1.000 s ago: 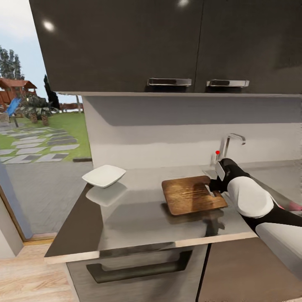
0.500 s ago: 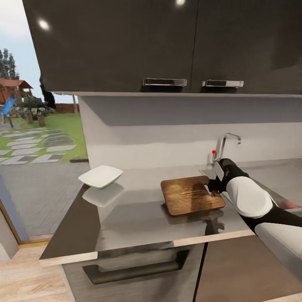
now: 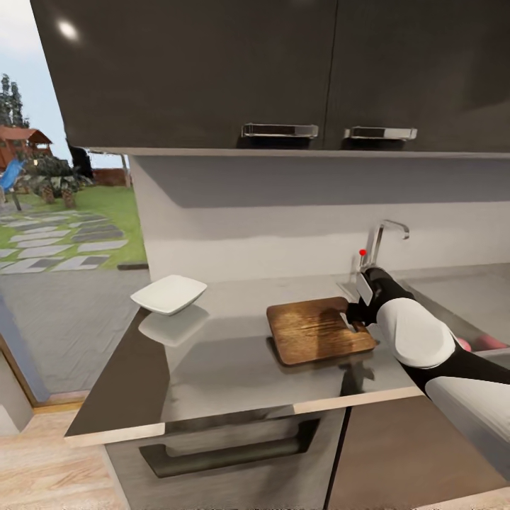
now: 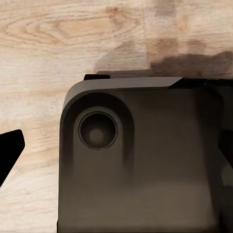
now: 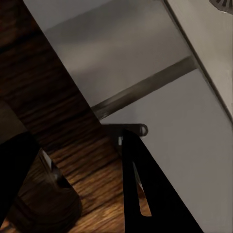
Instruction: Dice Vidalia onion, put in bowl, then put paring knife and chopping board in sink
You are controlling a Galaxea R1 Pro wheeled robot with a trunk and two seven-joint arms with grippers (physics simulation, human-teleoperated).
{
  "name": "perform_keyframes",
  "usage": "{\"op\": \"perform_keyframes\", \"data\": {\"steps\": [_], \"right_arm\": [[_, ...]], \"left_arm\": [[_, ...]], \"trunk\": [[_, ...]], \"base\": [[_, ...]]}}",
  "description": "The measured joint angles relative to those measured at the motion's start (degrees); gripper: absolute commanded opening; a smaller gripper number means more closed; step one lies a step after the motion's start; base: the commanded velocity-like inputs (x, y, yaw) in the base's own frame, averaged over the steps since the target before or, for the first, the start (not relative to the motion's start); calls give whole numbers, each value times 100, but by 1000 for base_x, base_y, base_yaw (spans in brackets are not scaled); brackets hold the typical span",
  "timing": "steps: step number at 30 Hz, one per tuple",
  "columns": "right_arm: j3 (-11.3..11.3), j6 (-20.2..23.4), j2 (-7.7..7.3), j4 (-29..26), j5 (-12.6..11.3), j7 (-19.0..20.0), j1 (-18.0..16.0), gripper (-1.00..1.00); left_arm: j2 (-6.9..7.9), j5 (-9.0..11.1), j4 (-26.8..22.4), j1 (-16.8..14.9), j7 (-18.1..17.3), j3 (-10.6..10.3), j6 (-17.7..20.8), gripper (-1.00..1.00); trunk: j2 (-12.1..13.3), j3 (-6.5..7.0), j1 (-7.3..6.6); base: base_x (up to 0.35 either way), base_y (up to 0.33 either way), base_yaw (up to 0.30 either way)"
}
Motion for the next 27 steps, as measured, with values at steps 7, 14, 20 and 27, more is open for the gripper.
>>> {"op": "perform_keyframes", "data": {"steps": [7, 14, 20, 27], "right_arm": [[-20, 10, 5, 9, -4, 7, -50, -100], [-14, 10, 25, 17, -6, 6, -116, -100], [1, 6, 72, 21, -2, 8, -158, -100], [-2, 6, 79, 17, -1, 6, -161, -100]], "left_arm": [[0, 0, -1, 1, 2, 1, 3, 100], [15, 0, 0, 1, 2, 1, 6, 100], [17, 0, -1, 2, 2, 1, 10, 100], [18, 0, -1, 2, 1, 1, 10, 100]], "trunk": [[-2, -62, -1], [-2, -124, -2], [-2, -163, -1], [-2, -166, -1]], "base": [[1, 0, 0], [64, 0, 0], [21, 0, 0], [0, 0, 0]]}}
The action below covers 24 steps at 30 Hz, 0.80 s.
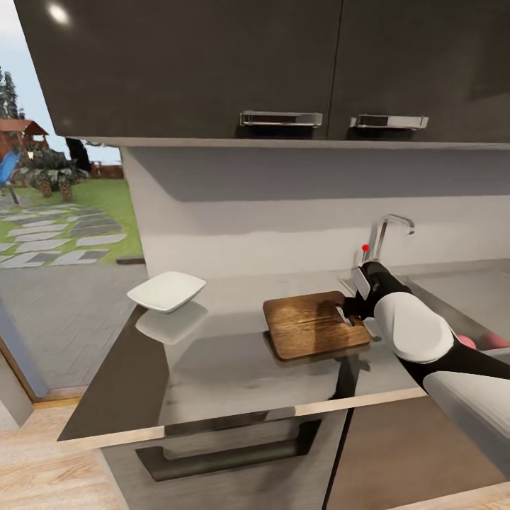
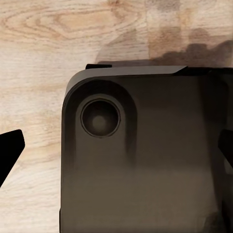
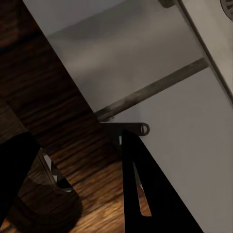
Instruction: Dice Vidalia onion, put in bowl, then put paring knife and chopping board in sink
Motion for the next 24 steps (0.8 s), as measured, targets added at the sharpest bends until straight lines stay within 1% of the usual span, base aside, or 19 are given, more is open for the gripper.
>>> {"op": "perform_keyframes", "data": {"steps": [24], "right_arm": [[-8, 9, -4, -4, 2, -1, 0, -100]], "left_arm": [[0, 0, 8, -1, 0, -1, -1, 100]], "trunk": [[0, 0, 0]], "base": [[0, 0, 0]]}}
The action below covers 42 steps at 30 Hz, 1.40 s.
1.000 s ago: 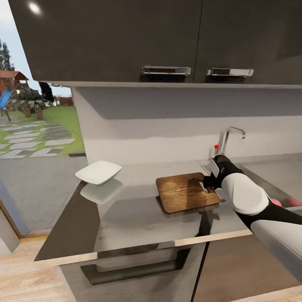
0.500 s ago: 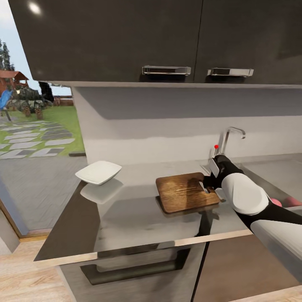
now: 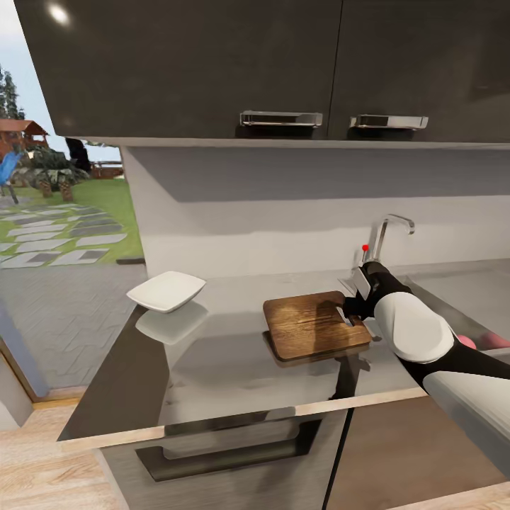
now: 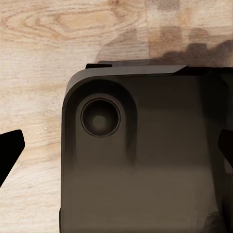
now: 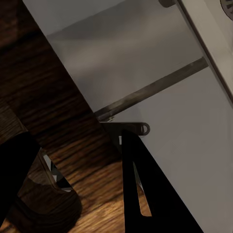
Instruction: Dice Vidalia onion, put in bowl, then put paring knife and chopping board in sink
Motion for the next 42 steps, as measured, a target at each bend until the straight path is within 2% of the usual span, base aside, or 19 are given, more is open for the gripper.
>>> {"op": "perform_keyframes", "data": {"steps": [1, 2, 4, 33, 42], "right_arm": [[-1, -1, 0, -1, -1, 0, 0, 100], [44, 10, -2, -9, 114, -16, 145, 100], [10, -8, 0, -4, -2, -7, 161, 100], [22, 1, 15, -20, 27, -10, 161, 100], [27, 22, 21, -197, 25, -2, 150, 100]], "left_arm": [[0, 0, -2, 0, 0, 0, 0, 100], [0, 0, -3, 0, 0, 1, 0, 100], [0, 0, -2, -1, 0, 0, 0, 100], [0, 0, 2, -1, 0, 0, 0, 100], [0, 0, 2, -1, 0, 0, 0, 100]], "trunk": [[0, 0, 0], [2, -2, 1], [2, -2, 1], [1, -2, 1], [1, -2, 1]], "base": [[0, 0, 0], [0, 0, 0], [0, 0, 0], [0, 0, 0], [0, 0, 0]]}}
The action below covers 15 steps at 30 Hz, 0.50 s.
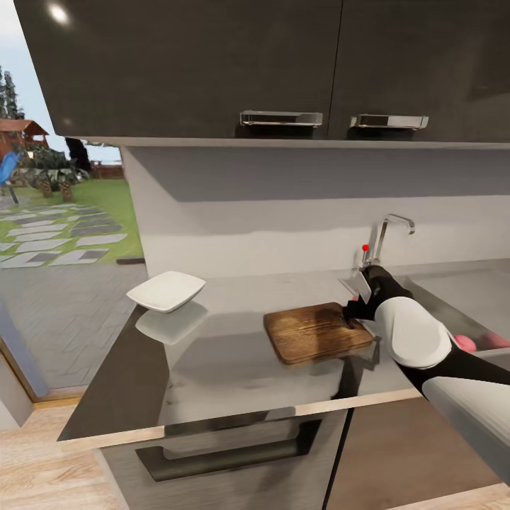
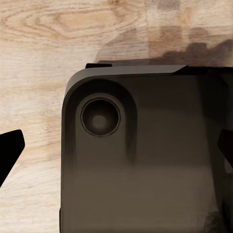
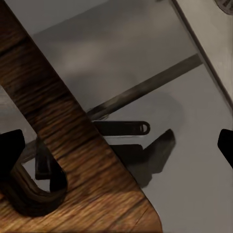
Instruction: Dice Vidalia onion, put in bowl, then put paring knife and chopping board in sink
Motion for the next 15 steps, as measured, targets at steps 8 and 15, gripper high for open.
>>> {"op": "perform_keyframes", "data": {"steps": [8, 15], "right_arm": [[3, 12, 100, -40, -1, 1, -44, 100], [4, 11, 109, -46, 2, 6, -50, 100]], "left_arm": [[-9, 0, 0, 0, 0, 0, 0, 100], [-7, 0, 0, 0, 0, 0, 0, 100]], "trunk": [[0, 0, 0], [0, 0, 0]], "base": [[0, 0, 0], [0, 0, 0]]}}
